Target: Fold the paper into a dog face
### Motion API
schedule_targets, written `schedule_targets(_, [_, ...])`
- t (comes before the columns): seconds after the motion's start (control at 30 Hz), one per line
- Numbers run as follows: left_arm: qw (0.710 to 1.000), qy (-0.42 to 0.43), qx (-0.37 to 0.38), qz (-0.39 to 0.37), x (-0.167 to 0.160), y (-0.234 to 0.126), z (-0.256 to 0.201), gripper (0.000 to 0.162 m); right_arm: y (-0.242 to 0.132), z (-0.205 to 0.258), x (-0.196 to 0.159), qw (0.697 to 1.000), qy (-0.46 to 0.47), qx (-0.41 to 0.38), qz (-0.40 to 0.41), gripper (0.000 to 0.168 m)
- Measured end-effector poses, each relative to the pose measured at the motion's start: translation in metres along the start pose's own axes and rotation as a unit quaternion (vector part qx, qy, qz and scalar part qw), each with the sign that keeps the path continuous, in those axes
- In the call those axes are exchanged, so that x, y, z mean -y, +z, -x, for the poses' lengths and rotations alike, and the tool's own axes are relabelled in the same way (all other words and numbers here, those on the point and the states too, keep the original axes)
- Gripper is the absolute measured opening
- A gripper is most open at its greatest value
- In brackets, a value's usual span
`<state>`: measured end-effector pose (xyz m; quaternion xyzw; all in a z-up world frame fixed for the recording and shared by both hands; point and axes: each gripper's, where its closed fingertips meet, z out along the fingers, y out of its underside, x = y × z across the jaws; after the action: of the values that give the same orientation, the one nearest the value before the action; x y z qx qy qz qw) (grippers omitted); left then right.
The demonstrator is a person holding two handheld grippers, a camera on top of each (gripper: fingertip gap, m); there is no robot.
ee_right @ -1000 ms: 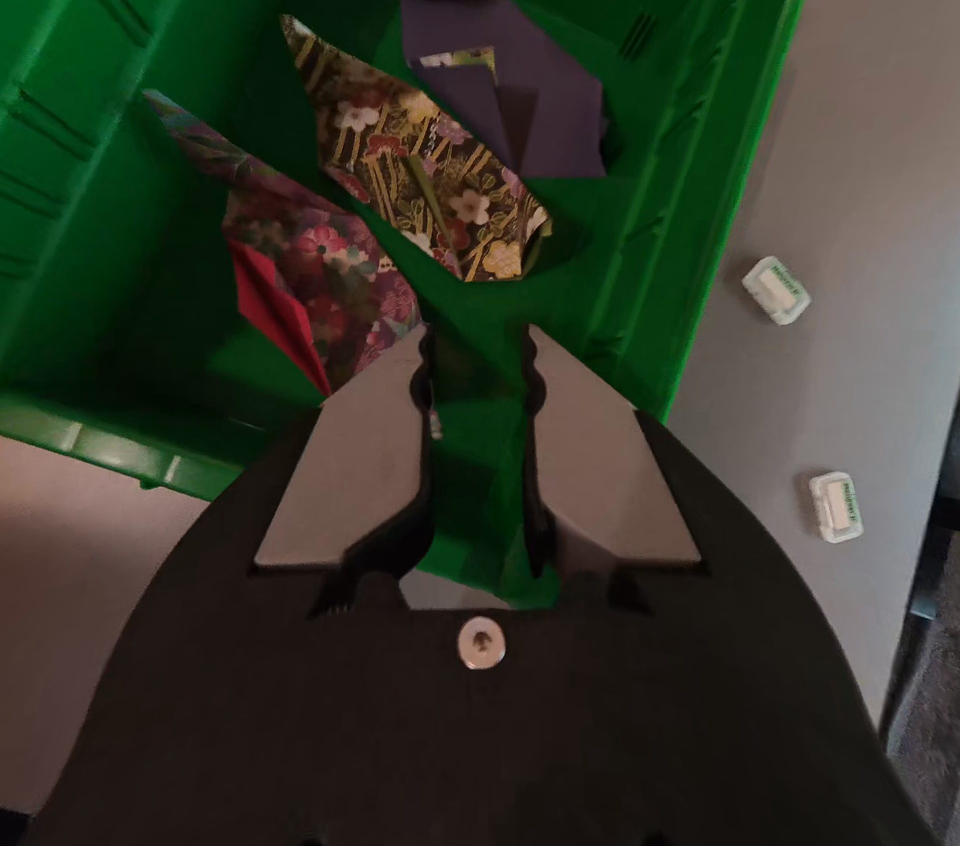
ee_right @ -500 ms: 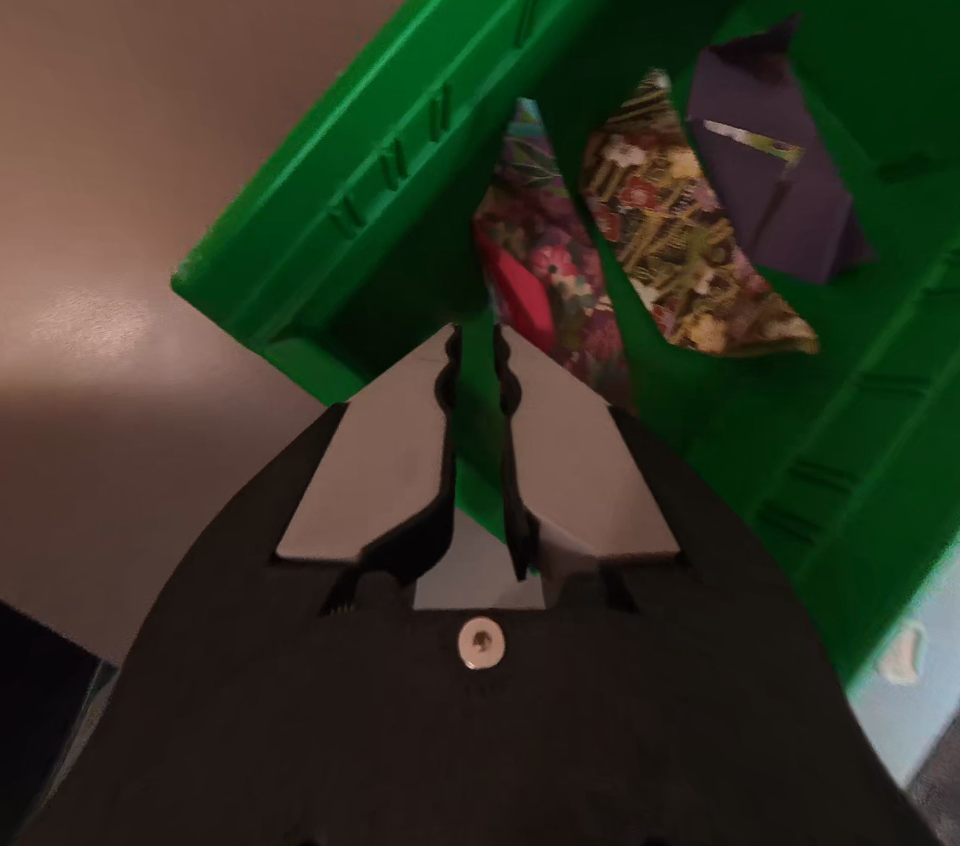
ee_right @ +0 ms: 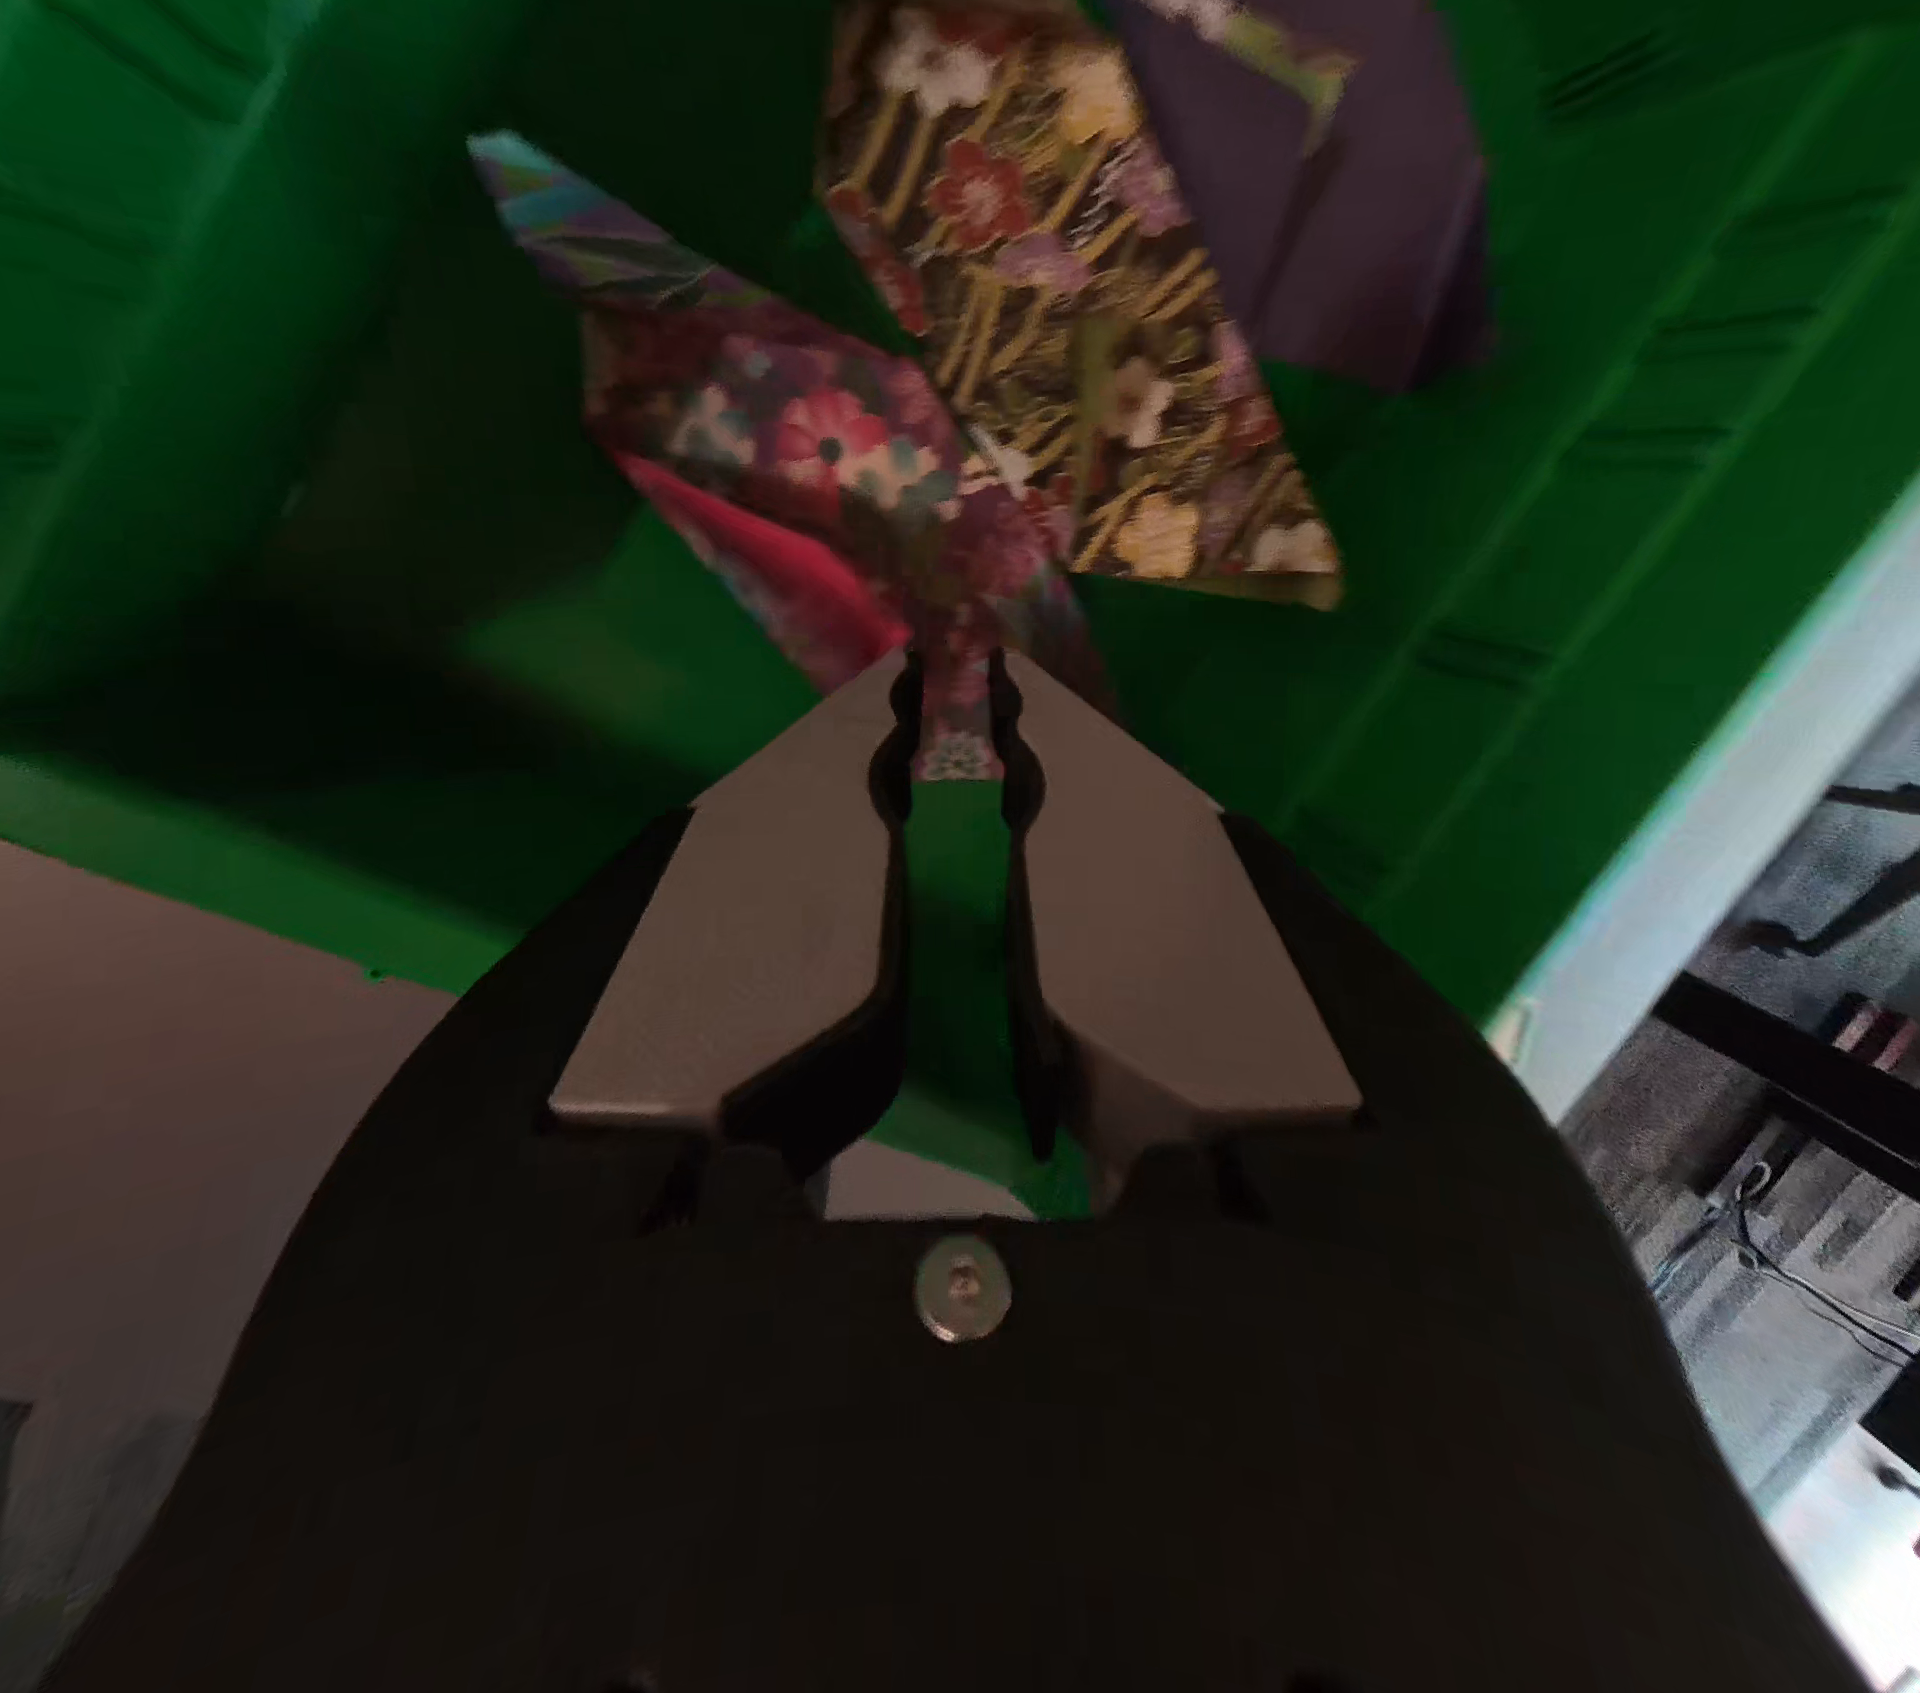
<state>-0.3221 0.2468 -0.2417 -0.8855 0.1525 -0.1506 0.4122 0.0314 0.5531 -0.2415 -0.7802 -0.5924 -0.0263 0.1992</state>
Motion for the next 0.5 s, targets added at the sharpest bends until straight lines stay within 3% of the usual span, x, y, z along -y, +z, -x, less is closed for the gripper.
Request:
schedule_targets(0.13, [1.000,-0.006,0.004,0.000,-0.001,0.000,0.003,0.034,-0.033,-0.006,0.020,0.996,0.028,-0.021,-0.085,0.008])
schedule_targets(0.2, [1.000,-0.009,0.006,-0.003,0.000,-0.001,0.005,0.034,-0.053,0.008,0.036,0.989,0.037,0.000,-0.140,0.015])
schedule_targets(0.4, [1.000,-0.011,0.016,-0.008,0.002,-0.002,0.008,0.035,-0.136,0.092,0.111,0.929,-0.015,0.068,-0.364,0.054])
schedule_targets(0.5, [0.999,-0.013,0.032,-0.015,0.006,0.001,0.011,0.035,-0.154,0.152,0.146,0.895,-0.067,0.109,-0.427,0.061])
